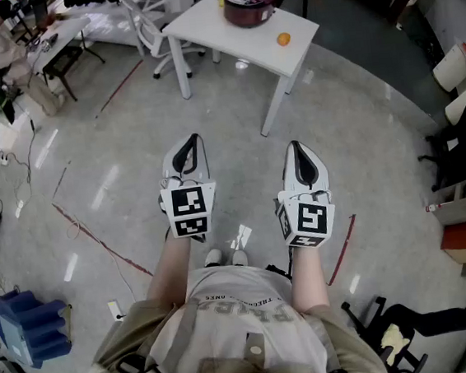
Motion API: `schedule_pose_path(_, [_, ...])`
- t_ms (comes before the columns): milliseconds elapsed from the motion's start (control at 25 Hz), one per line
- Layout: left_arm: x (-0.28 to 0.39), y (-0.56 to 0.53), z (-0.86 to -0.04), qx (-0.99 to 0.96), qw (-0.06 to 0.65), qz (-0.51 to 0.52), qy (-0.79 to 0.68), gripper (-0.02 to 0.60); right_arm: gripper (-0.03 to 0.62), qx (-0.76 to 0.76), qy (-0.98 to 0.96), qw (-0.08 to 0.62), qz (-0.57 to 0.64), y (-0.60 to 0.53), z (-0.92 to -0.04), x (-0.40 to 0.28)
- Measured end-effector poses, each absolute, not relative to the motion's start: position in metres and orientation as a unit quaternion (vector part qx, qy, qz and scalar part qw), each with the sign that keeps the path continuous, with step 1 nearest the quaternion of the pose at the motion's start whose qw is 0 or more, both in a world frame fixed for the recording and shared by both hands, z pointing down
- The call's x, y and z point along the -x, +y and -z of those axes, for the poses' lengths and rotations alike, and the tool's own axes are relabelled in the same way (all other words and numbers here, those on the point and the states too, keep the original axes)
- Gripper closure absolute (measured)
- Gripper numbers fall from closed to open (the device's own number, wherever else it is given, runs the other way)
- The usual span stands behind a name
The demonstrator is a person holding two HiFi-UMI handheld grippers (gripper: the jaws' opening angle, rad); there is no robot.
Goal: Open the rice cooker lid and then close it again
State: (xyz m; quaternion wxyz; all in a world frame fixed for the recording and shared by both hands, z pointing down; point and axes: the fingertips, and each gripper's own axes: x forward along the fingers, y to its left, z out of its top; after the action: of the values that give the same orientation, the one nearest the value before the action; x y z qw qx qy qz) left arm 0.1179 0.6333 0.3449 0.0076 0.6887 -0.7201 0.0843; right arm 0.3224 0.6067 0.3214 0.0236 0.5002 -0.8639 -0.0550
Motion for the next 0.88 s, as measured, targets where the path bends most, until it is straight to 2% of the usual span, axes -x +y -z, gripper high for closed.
schedule_pose_path(880, [-0.135,0.629,-0.352,-0.690,0.008,-0.098,-0.717,0.573,0.592,-0.484,-0.873,0.028,0.055,0.606,-0.325,-0.330])
